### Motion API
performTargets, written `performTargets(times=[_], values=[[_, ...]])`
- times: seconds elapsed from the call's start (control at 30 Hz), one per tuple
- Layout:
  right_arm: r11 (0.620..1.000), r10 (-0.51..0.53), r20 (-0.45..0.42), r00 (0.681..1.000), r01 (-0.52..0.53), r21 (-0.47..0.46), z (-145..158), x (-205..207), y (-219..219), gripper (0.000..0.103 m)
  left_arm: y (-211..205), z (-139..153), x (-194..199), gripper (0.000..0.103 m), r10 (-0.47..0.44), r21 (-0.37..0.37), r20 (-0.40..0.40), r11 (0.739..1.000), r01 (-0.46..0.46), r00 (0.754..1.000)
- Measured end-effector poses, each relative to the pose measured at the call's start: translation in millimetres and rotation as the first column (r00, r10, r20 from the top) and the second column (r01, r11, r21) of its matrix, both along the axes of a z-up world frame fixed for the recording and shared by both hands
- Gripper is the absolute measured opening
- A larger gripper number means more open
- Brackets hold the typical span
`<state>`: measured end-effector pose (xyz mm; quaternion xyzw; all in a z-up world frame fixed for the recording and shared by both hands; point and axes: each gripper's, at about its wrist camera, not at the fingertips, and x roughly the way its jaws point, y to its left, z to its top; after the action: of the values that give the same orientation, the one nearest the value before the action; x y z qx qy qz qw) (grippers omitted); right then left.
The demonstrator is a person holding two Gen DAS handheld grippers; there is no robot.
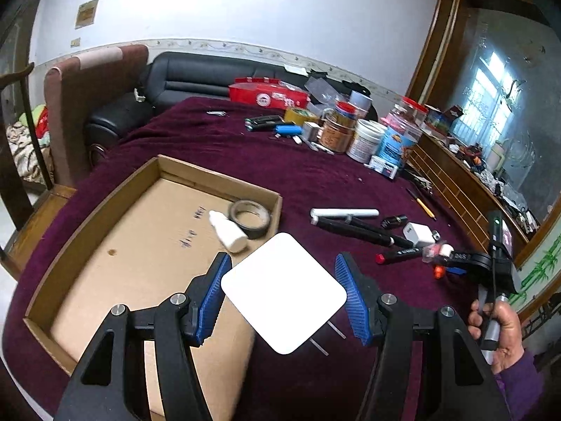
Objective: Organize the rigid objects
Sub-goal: 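Carry the charger with the left tool while the right tool grasps the white orange-capped glue bottle, then release the charger into the box with the left tool while the right tool releases the glue bottle there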
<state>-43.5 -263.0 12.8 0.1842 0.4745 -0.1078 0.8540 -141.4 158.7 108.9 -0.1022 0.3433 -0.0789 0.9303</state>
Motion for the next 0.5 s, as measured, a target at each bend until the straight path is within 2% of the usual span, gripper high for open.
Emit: performTargets(times=[0.2,0.3,0.4,0.5], values=[[0.994,0.042,0.03,0.999,-0.044,0.098,9,-20,-5,0.025,37,4,6,0.056,0.069,0.005,-0.003,0.998,-0.069,0.998],[0.981,0.091,0.068,0.994,-0.101,0.166,21,-30,4,0.025,57,2,20,0.056,0.101,0.04,-0.031,0.994,-0.1,0.994],[0.965,0.155,0.107,0.982,-0.173,0.197,35,-30,26,0.025,73,-6,39,0.056,0.128,0.098,-0.077,0.988,-0.12,0.989],[0.934,0.256,0.14,0.956,-0.282,0.219,50,-23,67,0.026,87,-19,61,0.056,0.155,0.138,-0.137,0.981,-0.136,0.978]])
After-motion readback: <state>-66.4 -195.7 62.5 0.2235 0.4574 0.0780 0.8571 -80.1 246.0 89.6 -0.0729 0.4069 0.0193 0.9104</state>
